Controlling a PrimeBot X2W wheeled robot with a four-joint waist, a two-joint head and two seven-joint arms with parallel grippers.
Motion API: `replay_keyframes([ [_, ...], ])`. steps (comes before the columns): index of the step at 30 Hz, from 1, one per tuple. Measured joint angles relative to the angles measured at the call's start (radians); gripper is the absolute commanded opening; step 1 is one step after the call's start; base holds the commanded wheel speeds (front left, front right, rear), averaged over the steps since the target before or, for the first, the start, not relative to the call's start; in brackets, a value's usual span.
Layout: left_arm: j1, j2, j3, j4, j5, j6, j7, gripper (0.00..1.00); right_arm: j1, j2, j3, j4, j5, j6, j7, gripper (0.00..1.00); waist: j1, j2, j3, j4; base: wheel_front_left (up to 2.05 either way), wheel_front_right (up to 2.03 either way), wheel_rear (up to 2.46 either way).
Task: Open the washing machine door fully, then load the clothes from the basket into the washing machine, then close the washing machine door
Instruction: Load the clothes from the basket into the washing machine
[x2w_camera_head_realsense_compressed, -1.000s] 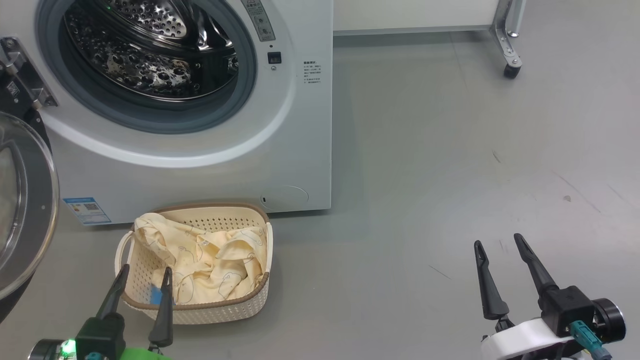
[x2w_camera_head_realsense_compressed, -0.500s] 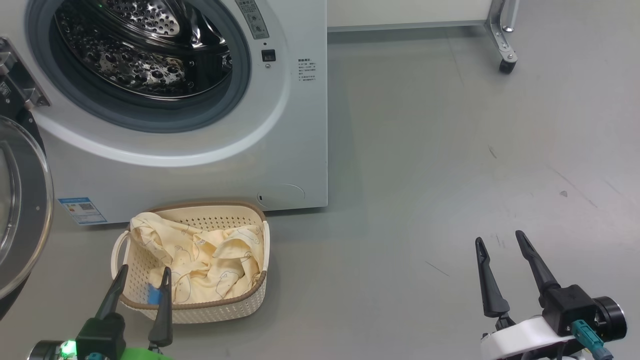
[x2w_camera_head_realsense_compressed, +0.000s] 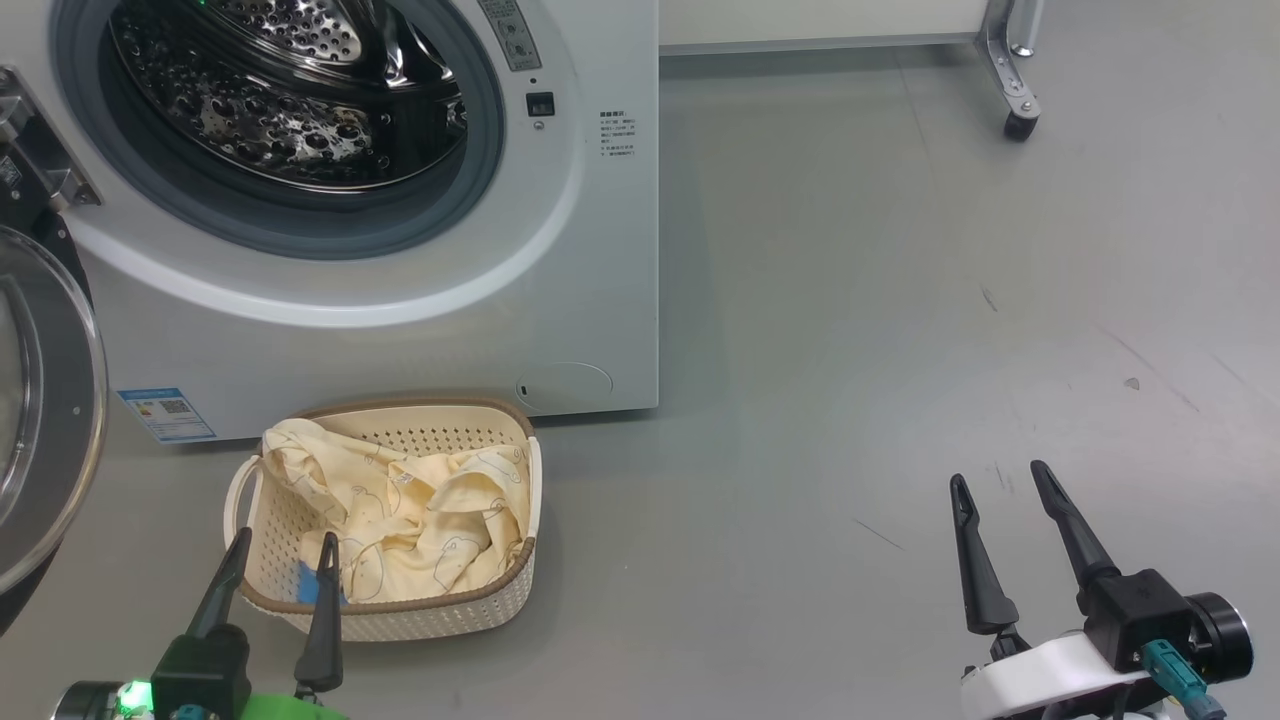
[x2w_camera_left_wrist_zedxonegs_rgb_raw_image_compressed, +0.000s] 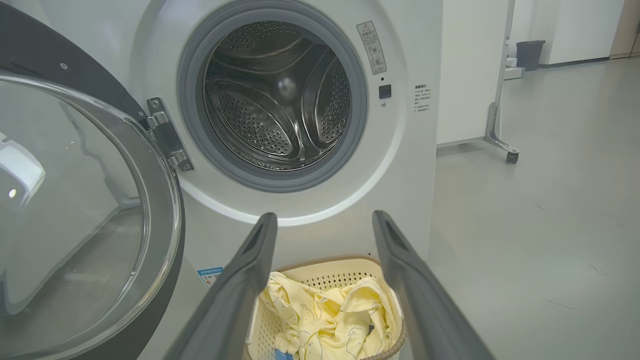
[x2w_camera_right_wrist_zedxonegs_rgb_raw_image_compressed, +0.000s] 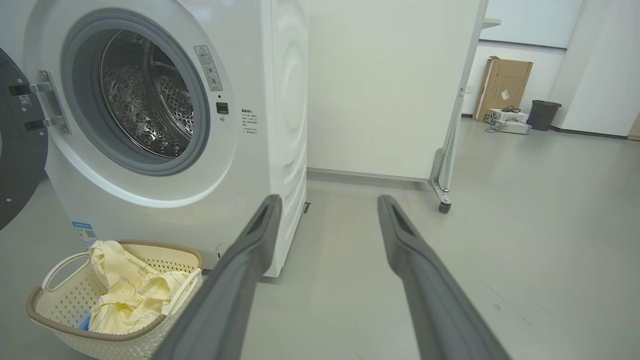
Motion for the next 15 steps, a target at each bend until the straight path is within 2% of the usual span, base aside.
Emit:
replay_keyframes([
  [8,0.000,0.000,0.000,0.000,0.009,0.008,0.000,1.00,0.000,0.001,0.000,0.000,0.000,0.000,0.000,1.00,0.0000,-0.0001,0.002,0.003,0.17,-0.64,0.47],
  [15,0.000,-0.001,-0.004,-0.005,0.015,0.008,0.000,1.00,0.017,0.002,-0.001,-0.010,0.000,0.000,0.000,1.00,0.0000,0.0000,0.013,0.006,0.30,-1.13,0.82],
])
